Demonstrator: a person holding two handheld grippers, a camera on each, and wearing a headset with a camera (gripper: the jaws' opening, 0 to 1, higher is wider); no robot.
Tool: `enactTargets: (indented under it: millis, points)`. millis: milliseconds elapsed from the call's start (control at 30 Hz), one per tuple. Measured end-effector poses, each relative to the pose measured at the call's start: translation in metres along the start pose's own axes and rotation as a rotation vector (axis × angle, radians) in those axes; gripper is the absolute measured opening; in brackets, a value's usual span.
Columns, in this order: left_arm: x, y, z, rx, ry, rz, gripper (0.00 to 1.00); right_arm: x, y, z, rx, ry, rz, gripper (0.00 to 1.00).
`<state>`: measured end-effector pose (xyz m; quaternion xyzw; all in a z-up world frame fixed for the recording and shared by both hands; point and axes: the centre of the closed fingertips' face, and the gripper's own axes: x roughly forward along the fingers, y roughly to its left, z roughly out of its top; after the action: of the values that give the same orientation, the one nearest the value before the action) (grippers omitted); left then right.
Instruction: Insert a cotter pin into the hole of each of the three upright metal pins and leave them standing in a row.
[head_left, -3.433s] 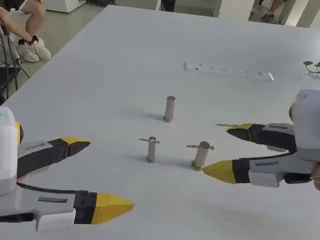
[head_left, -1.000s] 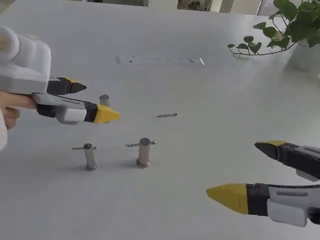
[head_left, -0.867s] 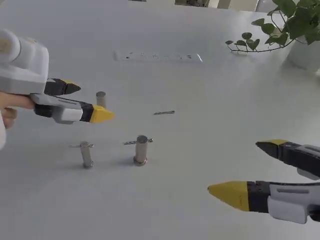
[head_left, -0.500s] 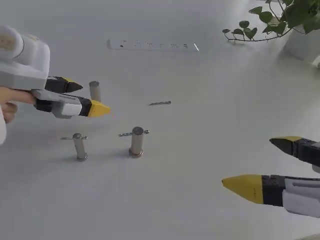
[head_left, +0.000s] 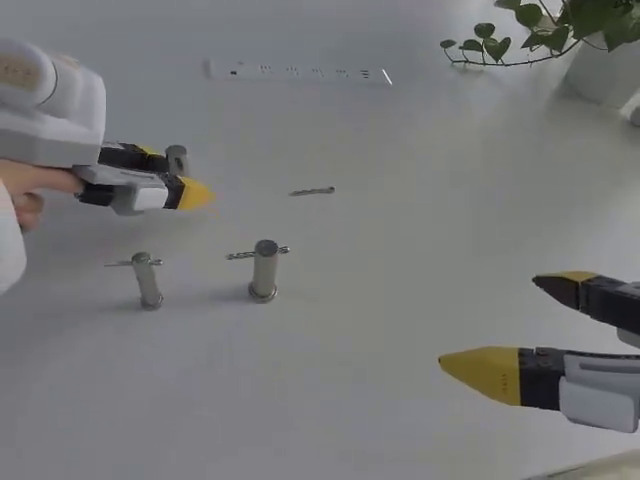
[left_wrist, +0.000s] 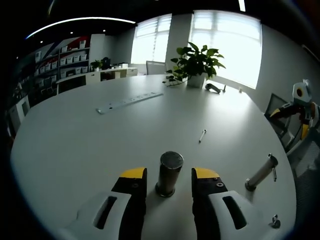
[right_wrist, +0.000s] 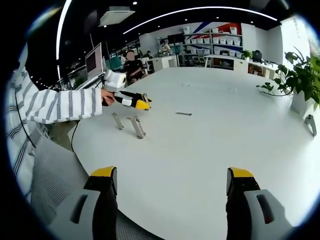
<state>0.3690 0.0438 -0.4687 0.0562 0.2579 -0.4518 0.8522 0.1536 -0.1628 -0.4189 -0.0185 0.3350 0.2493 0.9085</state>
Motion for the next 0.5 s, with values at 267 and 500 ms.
enactTargets:
  millis: [267,500]
  points:
    - [0.0031,0.0057,0.0011,0.025,-0.01,0.01,0.12,0.003,0.0031,-0.0009,0.029,-0.012,0.02,0.86]
    - [0.0035,0.0075,0.0013,0.039,-0.014,0.008,0.11,0.0017,0.0024,-0.0034,0.023,-0.004,0.015,0.85]
